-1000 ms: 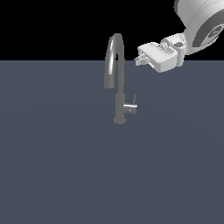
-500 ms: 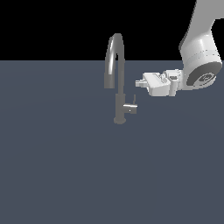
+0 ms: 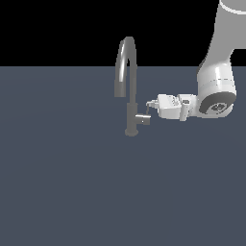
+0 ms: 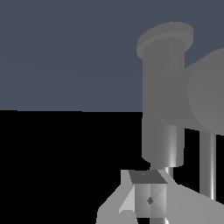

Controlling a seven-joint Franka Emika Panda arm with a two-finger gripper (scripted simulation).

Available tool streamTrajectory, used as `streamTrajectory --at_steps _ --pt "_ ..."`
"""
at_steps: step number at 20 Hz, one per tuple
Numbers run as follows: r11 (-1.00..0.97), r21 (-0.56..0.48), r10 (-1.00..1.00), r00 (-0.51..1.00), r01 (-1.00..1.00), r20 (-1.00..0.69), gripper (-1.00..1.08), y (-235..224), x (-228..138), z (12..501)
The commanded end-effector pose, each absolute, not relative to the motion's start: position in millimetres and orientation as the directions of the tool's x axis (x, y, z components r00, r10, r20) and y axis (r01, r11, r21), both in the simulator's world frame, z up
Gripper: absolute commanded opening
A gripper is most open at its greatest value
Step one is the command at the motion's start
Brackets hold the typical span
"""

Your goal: Turn on the faucet by rotating a designated handle.

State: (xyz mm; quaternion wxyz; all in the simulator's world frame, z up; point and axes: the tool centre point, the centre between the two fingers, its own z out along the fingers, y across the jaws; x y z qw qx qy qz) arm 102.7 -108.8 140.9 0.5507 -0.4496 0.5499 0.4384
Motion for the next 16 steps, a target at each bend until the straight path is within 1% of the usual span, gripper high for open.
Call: streamTrajectory --at_steps 1,7,16 --pt "0.222 -0.004 -0.002 0.004 -0.975 -1.000 -1.00 -108.0 103.2 137.5" --pt "0.221 -0.004 -0.001 0.004 -0.975 -1.000 -1.00 -107.7 103.1 137.3" --pt "0.221 -0.004 -0.001 0.004 -0.975 -1.000 -1.00 -103.1 84.5 144.9"
